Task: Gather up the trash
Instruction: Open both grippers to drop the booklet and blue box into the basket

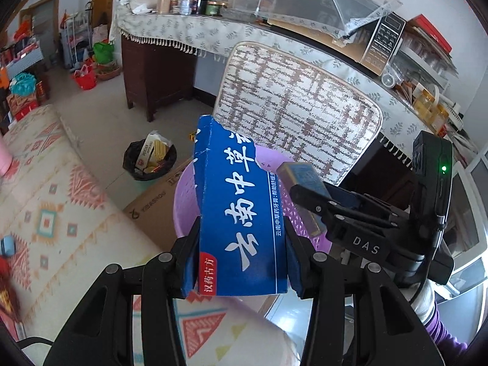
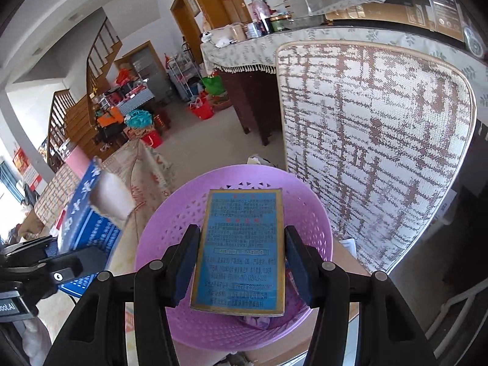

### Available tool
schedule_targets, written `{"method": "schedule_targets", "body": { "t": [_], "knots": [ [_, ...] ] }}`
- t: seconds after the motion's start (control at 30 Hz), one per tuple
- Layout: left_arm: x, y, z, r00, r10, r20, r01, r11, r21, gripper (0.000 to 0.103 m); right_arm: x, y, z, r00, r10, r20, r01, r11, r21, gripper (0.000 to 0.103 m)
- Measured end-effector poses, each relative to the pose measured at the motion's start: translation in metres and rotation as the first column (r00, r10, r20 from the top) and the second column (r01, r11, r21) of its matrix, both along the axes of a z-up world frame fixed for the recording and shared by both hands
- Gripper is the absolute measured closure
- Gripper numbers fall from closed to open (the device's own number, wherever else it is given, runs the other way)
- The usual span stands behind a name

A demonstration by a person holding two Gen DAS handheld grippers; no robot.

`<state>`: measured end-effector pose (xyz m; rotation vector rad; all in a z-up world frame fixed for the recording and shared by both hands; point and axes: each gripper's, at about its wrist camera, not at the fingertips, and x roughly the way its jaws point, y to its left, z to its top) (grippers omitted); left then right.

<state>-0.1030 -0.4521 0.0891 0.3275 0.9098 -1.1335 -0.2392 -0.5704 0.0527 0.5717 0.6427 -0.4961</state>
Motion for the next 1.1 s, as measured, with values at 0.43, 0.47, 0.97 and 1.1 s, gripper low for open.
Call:
{"method": "schedule_targets", "body": {
  "t": [0.43,0.47,0.97,1.1],
  "knots": [
    [0.004,0.062,0.007,0.99,0.121,0.073,-0.119,0.992,-0.034,0.033,0.005,0.014,0.001,0.999,0.01,0.045,-0.01,1.0,-0.001,0.036],
    [0.005,0.071,0.008,0.987,0.138,0.089,-0.135,0.99,-0.031,0.033,0.006,0.018,0.001,0.999,0.019,0.044,-0.019,1.0,-0.007,0.036],
    [0.083,0.256,-0.001,0.83,0.546,0.115,-0.55,0.835,0.006,0.033,0.053,0.09,0.002,0.981,0.193,0.018,-0.192,0.981,-0.027,0.033],
    [0.108,0.321,-0.001,0.719,0.673,0.172,-0.686,0.728,0.017,0.033,0.069,0.116,0.002,0.966,0.258,0.002,-0.258,0.966,-0.025,0.033]
  ]
}}
